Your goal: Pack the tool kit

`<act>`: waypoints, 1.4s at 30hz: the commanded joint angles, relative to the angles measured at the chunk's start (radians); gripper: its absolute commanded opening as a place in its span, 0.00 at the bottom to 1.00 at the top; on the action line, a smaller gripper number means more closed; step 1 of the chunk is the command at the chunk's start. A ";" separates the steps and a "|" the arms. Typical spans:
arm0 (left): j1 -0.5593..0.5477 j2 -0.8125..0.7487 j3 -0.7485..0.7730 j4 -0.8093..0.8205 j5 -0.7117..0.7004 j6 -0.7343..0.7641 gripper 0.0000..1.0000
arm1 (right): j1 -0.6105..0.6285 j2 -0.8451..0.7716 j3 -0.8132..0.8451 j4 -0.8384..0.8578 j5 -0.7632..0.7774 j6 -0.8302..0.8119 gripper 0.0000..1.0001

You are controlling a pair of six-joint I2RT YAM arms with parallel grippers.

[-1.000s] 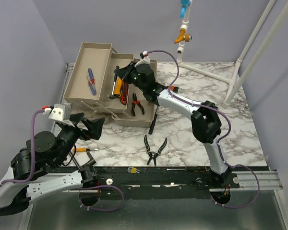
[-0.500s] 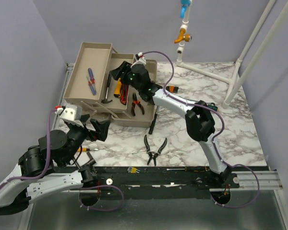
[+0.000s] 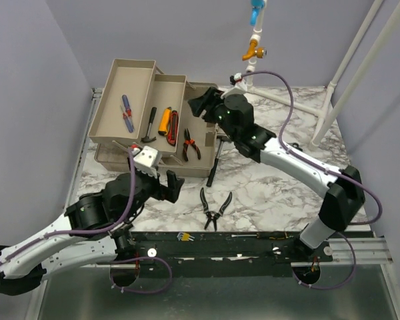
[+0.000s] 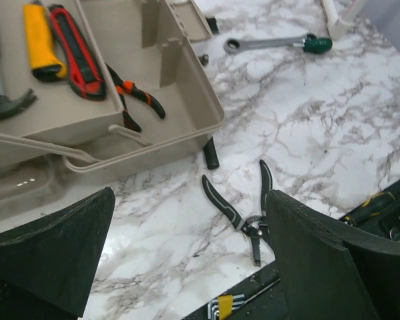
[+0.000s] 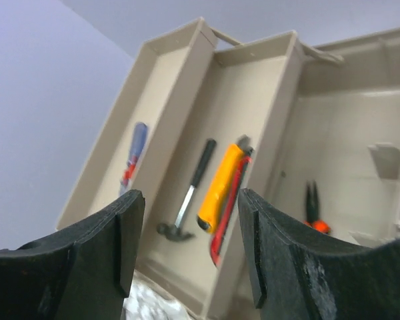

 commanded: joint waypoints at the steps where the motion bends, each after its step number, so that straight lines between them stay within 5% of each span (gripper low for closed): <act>1: 0.004 0.093 -0.053 0.110 0.162 -0.029 0.99 | -0.005 -0.154 -0.213 -0.085 0.051 -0.084 0.64; 11: 0.006 0.324 -0.191 0.216 0.291 -0.215 0.99 | -0.006 -0.480 -0.561 -0.362 0.143 -0.009 0.63; 20: 0.035 0.601 -0.196 0.264 0.336 -0.430 0.97 | -0.005 -0.585 -0.750 -0.653 0.140 0.339 0.60; 36: 0.046 0.951 -0.121 0.361 0.274 -0.596 0.71 | -0.006 -0.678 -0.868 -0.611 0.109 0.339 0.55; 42: 0.044 1.015 -0.071 0.226 0.162 -0.701 0.43 | -0.005 -0.683 -0.866 -0.614 0.115 0.340 0.55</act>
